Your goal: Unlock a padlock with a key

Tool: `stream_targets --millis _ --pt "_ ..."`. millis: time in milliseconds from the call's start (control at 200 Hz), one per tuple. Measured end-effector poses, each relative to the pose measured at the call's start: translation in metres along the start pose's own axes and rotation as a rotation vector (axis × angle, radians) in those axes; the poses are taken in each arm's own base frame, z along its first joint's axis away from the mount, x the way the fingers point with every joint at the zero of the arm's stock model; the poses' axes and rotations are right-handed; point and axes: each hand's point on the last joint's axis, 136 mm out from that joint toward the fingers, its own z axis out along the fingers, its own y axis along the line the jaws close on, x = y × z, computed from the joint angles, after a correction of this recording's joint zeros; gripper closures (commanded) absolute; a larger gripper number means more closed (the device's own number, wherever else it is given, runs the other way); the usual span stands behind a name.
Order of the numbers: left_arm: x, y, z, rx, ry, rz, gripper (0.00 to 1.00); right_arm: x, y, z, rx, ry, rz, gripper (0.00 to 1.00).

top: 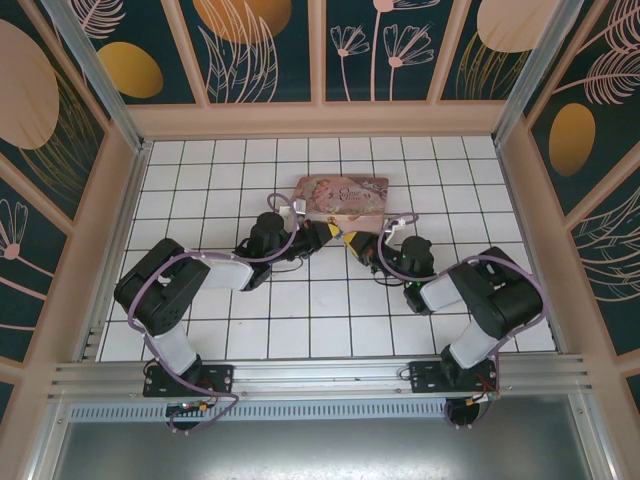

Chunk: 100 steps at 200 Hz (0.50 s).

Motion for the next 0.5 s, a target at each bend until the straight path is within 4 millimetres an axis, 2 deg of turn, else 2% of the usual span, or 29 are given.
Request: stream_targets --millis 290,500 --pt "-0.014 0.006 -0.003 -0.027 -0.056 0.004 1.00 -0.005 0.002 0.018 -0.038 0.032 0.076 1.00" --pt "-0.035 0.002 -0.009 -0.012 -0.131 0.007 1.00 -0.012 0.014 0.041 -0.034 0.050 0.007 1.00"
